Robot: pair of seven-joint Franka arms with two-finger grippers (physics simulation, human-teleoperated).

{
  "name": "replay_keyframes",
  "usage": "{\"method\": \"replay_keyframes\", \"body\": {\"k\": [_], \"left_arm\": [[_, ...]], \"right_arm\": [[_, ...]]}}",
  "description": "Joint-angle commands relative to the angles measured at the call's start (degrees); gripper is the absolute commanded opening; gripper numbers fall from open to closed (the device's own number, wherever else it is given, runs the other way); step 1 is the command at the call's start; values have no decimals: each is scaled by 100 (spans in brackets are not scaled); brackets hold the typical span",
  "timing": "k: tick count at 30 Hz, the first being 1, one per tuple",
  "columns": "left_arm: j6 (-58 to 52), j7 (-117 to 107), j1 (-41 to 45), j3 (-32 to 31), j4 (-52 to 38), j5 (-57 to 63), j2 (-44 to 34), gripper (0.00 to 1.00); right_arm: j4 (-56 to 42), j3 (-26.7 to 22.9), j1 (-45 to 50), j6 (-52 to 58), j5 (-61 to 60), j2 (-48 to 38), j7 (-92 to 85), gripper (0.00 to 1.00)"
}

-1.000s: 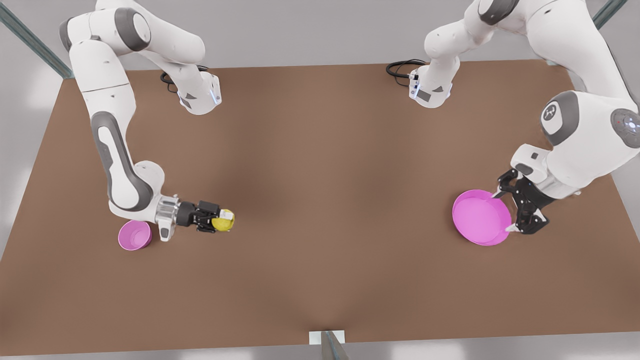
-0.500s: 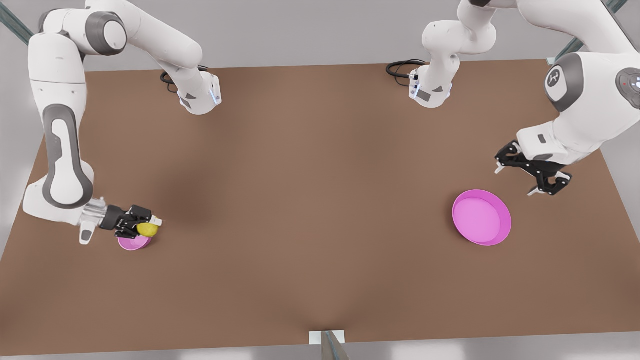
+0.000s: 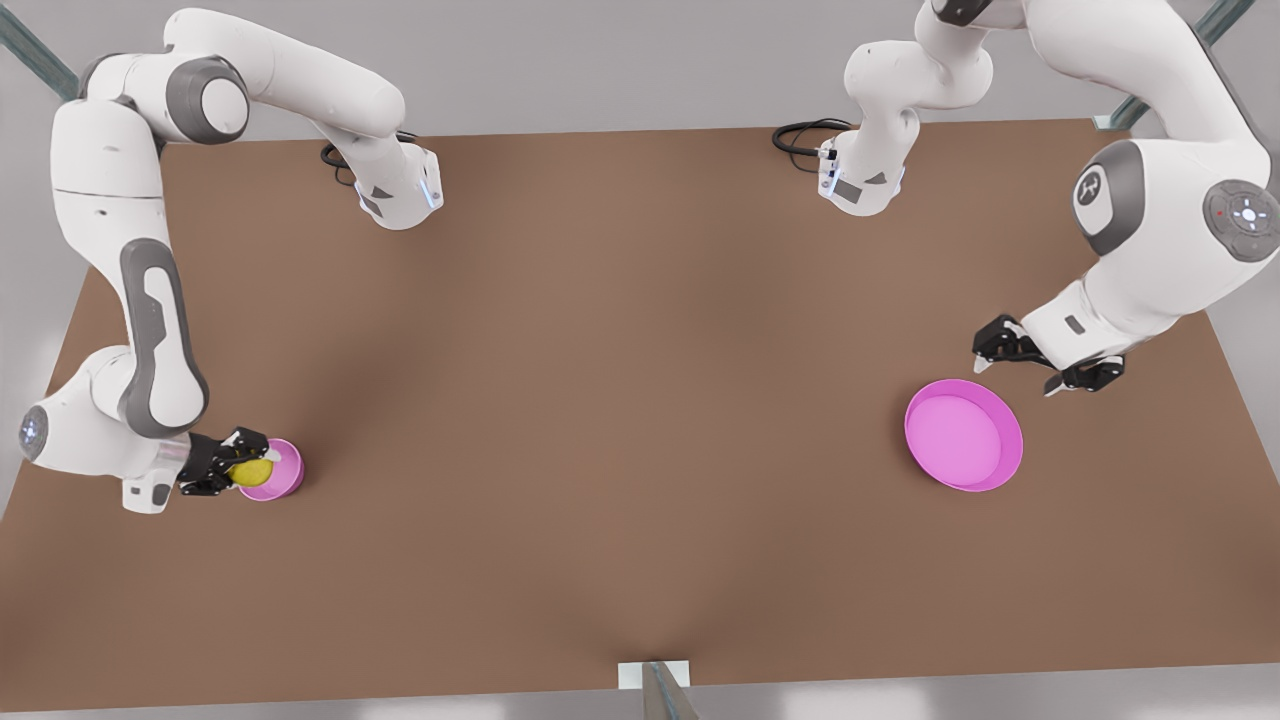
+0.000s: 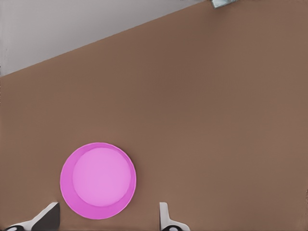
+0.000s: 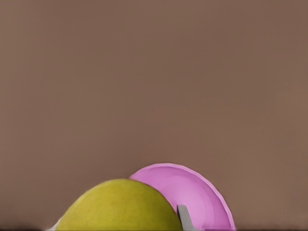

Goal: Use the left arm to pick up the apple from the plate, transfer it to the gripper of the right arm, and then use the right arm to place it into the bowl

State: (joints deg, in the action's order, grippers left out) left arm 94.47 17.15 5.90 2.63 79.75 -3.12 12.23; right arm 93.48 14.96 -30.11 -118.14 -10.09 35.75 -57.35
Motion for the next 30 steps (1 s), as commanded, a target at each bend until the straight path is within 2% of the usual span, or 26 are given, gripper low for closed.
{"method": "replay_keyframes", "body": {"k": [1, 4, 5, 6, 15, 17, 18, 20, 21, 23, 25, 26, 27, 29, 30], "left_arm": [[63, -2752, -1, 0, -3, 5, 16, 100], [63, -2752, -1, 0, -3, 14, 25, 100], [63, -2752, -1, 0, -3, 14, 25, 100], [63, -2752, -1, 0, -3, 14, 25, 100], [89, -2419, 166, -17, -56, 339, 60, 100], [71, -2093, 166, -17, -74, 330, 52, 100], [71, -2093, 166, -17, -74, 330, 52, 100], [71, -2093, 166, -17, -91, 330, 52, 100], [71, -2084, 166, -17, -91, 321, 52, 100], [63, -2084, 166, -17, -91, 321, 43, 100], [54, -2084, 166, -17, -91, 321, 34, 100], [54, -2076, 166, -26, -91, 321, 34, 100], [54, -1979, 166, -17, -91, 321, 34, 100], [54, -1935, 166, -17, -91, 321, 25, 100], [54, -1935, 166, -17, -91, 321, 25, 100]], "right_arm": [[12, 7, 6, -95, 289, 2, 373, 69], [30, -1, -12, 19, 368, 2, 373, 71], [73, -1, -12, 19, 377, 2, 373, 83], [74, -1, -12, 11, 412, 2, 365, 100], [-137, 51, 76, -25, 561, -94, 549, 100], [-471, 578, 225, 159, 1351, -550, 1715, 100], [-1233, 815, 505, 1018, 1676, -631, 2760, 100], [-2115, 834, 1296, 1741, 2459, -937, 4009, 100], [-2124, 860, 1630, 1848, 2600, -1175, 4836, 100], [-2080, 1237, 1614, 2041, 2565, -1369, 5637, 100], [-1974, 1238, 1623, 2014, 2240, -1404, 5910, 100], [-1913, 274, 2315, 2164, 1881, -1851, 5937, 100], [-1510, -1222, 3117, 2269, 825, -2440, 5884, 100], [-814, -1232, 3117, 2208, 1168, -2872, 5647, 100], [-902, -1232, 3152, 2208, 1176, -2697, 5664, 100]]}}
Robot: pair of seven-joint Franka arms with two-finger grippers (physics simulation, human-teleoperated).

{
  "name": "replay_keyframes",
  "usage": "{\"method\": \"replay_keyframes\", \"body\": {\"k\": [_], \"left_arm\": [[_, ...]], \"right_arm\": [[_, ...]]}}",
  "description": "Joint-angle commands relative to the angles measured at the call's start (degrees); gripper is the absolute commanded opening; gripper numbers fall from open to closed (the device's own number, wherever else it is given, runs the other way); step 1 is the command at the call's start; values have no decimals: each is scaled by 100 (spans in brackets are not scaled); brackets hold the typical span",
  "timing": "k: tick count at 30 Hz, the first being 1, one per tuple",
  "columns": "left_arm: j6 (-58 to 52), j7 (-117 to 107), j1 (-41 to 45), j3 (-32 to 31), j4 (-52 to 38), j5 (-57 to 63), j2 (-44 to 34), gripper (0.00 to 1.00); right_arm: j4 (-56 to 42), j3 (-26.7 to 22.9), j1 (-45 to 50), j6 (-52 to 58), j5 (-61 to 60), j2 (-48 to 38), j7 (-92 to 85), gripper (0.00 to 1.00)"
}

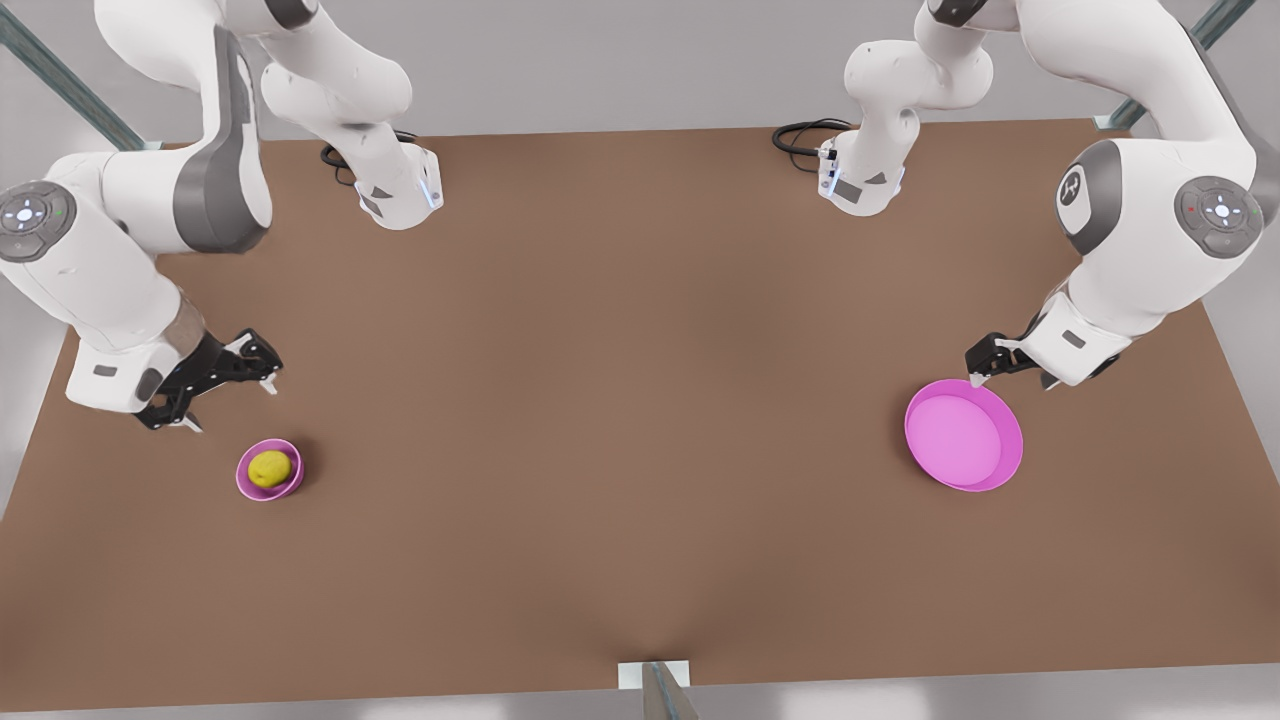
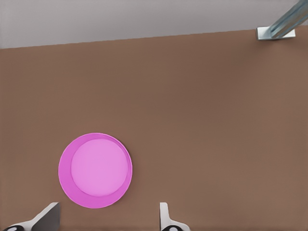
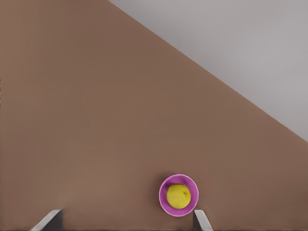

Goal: Use the left arm to pick up the apple from the plate, transfer it to the gripper of the right arm, and then use the right arm to place it into the bowl

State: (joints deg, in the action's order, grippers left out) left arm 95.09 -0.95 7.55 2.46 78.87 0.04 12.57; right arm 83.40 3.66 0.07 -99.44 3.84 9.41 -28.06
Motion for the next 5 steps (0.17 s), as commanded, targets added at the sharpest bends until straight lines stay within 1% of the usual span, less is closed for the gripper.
{"method": "replay_keyframes", "body": {"k": [1, 3, 5], "left_arm": [[-17, -116, 1, 0, -3, 5, -9, 100], [-8, -116, 1, 0, -3, 5, -9, 100], [-17, -116, 1, -8, -3, 5, -9, 100]], "right_arm": [[28, -103, 187, 329, -225, 34, 2727, 100], [-113, -120, 134, 469, -243, 43, 2648, 100], [-307, -94, 204, 925, -225, 34, 2656, 100]]}}
